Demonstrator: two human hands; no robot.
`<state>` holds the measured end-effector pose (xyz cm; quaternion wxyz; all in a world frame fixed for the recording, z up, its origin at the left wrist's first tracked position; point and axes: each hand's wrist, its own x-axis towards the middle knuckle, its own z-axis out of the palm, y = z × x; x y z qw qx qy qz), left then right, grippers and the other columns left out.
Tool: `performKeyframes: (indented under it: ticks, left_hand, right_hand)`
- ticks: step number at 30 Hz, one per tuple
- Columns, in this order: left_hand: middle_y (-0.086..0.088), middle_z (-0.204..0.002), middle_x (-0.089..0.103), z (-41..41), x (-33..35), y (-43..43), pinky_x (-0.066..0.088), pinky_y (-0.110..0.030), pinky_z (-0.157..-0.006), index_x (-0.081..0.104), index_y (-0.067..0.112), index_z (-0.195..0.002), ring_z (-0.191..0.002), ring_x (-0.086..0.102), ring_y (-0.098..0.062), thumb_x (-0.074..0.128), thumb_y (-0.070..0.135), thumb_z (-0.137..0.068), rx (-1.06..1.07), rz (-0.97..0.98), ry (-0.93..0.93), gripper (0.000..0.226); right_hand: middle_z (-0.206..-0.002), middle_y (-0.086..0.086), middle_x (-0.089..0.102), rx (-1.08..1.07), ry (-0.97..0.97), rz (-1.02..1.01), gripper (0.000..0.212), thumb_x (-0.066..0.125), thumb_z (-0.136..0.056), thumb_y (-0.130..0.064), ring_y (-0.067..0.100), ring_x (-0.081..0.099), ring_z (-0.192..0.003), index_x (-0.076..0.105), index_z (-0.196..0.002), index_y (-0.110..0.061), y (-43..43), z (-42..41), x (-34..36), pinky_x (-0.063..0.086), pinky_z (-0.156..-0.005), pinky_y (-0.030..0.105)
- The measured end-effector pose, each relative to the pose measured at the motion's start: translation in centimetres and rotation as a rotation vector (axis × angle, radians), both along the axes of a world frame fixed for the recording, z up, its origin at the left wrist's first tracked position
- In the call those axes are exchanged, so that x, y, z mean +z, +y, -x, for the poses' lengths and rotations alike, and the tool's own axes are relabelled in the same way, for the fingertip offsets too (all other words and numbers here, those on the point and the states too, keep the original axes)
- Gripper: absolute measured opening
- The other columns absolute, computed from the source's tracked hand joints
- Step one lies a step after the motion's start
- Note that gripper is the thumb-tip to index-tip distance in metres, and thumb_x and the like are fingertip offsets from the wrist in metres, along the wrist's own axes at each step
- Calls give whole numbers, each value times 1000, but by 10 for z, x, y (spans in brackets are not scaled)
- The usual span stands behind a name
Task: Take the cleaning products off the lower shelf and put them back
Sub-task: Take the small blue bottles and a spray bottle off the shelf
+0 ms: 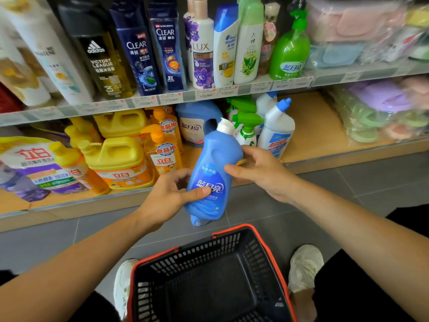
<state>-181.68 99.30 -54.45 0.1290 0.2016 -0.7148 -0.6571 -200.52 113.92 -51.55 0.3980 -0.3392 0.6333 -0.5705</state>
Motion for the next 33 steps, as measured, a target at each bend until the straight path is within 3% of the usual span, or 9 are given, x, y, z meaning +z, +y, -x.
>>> performKeyframes:
  ticks: [2, 5, 7, 9, 13, 16, 18, 28, 33]
  left_hand:
    - [-6, -112, 76, 2, 2, 2, 58, -29, -85, 72, 10, -114, -105, 72, -22, 80, 23, -80, -62, -59, 13, 37]
    - [-1, -118, 75, 4, 12, 2, 54, -23, -89, 70, 11, -121, -112, 70, -17, 75, 21, -88, -121, -40, 8, 35]
    - [6, -122, 73, 7, 24, -4, 51, -17, -89, 69, 16, -126, -114, 67, -7, 67, 23, -90, -48, 28, 52, 37]
    - [9, -123, 72, 9, 38, -11, 52, -22, -90, 70, 26, -126, -114, 66, -6, 63, 28, -91, 55, 15, 125, 36]
    - [-4, -120, 71, 7, 52, -16, 57, -33, -89, 70, 36, -124, -111, 66, -18, 63, 29, -94, 21, -27, 241, 32]
    - [-6, -114, 72, 6, 53, -15, 58, -33, -82, 71, 31, -121, -102, 66, -19, 58, 19, -98, 40, -2, 264, 29]
    - [-2, -108, 74, 5, 55, -15, 57, -27, -75, 72, 27, -118, -94, 67, -14, 55, 17, -99, 77, -31, 265, 27]
    - [5, -100, 74, 3, 56, -13, 57, -25, -71, 68, 17, -118, -88, 66, -8, 57, 16, -98, 84, -4, 276, 23]
    - [5, -107, 75, 3, 56, -16, 57, -26, -74, 70, 21, -118, -92, 67, -13, 56, 15, -99, 61, 49, 248, 25]
  right_hand:
    - [-112, 11, 72, 37, -128, 66, 38, 76, -83, -5, 20, 70, -101, 63, -118, -10, 0, -7, -4, 60, -80, 35]
    - [-107, 0, 74, 41, -178, 145, 41, 75, -78, -8, 16, 69, -102, 64, -117, -15, 1, -9, -4, 57, -80, 29]
    - [-109, -3, 73, 49, -137, 138, 43, 75, -77, -10, 14, 67, -104, 64, -117, -18, 3, -8, -4, 57, -85, 30]
    - [-113, -1, 73, 82, -123, 100, 41, 74, -78, -13, 16, 67, -107, 64, -118, -20, 4, -8, -6, 57, -91, 33]
    - [-110, 7, 74, 194, -298, 40, 30, 73, -81, -23, 20, 70, -100, 70, -110, -18, 6, -9, -5, 58, -83, 32]
    - [-111, 8, 73, 292, -403, 16, 51, 89, -65, -44, 20, 70, -101, 74, -107, -18, 5, -14, -3, 58, -85, 31]
    - [-109, 5, 75, 326, -437, 23, 50, 90, -62, -48, 18, 71, -100, 77, -103, -21, 4, -17, -1, 58, -84, 30]
    - [-106, 5, 75, 293, -408, 46, 48, 89, -63, -48, 17, 72, -95, 78, -102, -23, 4, -16, 0, 58, -80, 28]
    - [-109, 8, 74, 240, -352, 38, 24, 73, -81, -28, 20, 71, -97, 76, -105, -23, 4, -14, -3, 59, -82, 30]
